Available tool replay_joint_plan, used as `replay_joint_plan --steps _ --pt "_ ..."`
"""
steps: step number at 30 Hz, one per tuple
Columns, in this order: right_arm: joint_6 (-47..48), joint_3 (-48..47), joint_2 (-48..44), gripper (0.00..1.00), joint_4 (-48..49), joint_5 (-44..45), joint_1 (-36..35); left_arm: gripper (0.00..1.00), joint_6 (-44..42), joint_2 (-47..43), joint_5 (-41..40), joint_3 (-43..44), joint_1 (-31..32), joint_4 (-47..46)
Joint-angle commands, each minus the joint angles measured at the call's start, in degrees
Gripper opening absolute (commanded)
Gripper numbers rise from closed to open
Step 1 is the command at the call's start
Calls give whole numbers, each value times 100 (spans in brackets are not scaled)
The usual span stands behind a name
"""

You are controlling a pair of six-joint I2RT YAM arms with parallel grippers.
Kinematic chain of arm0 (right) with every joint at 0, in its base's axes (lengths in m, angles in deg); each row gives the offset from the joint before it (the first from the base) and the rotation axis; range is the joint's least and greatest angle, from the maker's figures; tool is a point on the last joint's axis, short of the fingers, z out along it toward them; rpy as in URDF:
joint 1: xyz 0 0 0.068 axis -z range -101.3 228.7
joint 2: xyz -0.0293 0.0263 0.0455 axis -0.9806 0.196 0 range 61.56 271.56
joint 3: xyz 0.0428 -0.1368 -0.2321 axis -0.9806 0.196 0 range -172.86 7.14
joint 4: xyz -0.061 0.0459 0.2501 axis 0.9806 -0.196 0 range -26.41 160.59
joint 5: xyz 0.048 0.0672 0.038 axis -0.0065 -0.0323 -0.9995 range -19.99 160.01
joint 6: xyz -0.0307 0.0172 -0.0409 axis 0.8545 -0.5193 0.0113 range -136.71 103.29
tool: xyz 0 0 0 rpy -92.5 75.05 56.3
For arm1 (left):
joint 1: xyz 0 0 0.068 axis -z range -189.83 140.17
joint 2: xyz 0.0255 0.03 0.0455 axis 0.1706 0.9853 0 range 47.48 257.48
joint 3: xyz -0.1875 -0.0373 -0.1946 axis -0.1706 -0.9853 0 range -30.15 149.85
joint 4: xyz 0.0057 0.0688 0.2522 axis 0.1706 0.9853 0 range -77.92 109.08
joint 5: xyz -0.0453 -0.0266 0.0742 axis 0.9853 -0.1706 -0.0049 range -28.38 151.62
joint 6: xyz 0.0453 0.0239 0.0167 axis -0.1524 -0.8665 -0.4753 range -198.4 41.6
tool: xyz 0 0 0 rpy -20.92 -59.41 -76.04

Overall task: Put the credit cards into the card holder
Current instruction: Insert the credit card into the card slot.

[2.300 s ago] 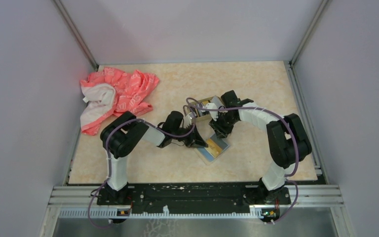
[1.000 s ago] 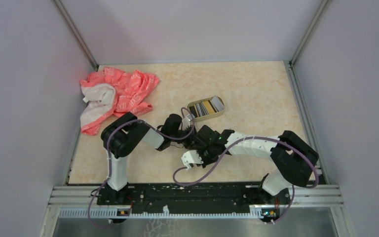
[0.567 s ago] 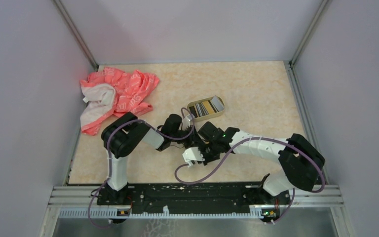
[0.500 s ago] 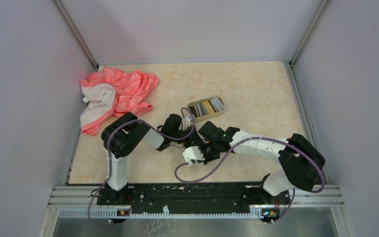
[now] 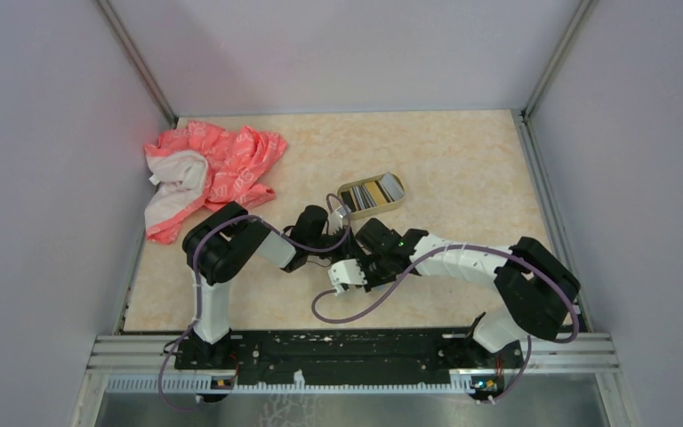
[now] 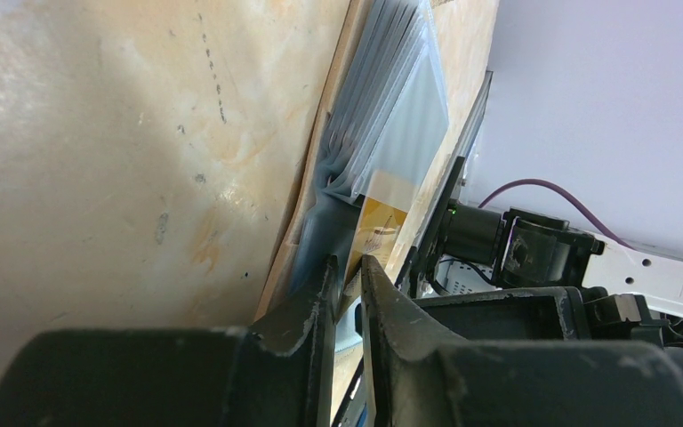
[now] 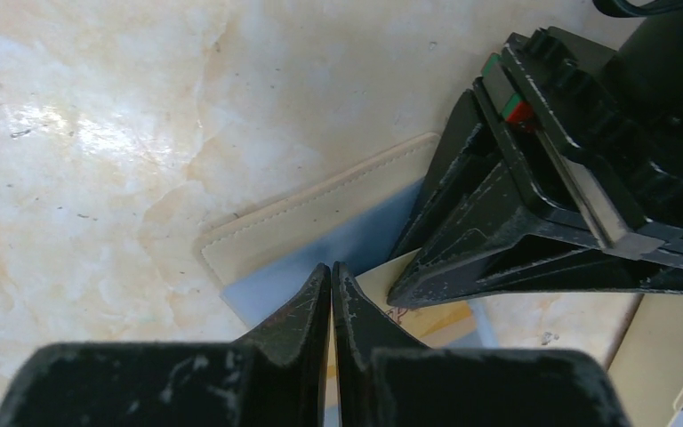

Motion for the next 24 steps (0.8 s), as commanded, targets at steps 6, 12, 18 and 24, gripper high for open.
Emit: replay_joint_plan --steps 6,12,18,24 --pt "-124 -81 106 4 381 425 -143 22 -130 169 -4 40 56 184" --pt "-125 -98 85 4 373 741 -141 24 -130 192 15 31 56 181" --pt "-83 -185 -82 4 183 796 20 26 -145 187 13 14 56 188" --pt "-41 -229 -181 4 81 810 202 27 -160 201 4 48 61 244"
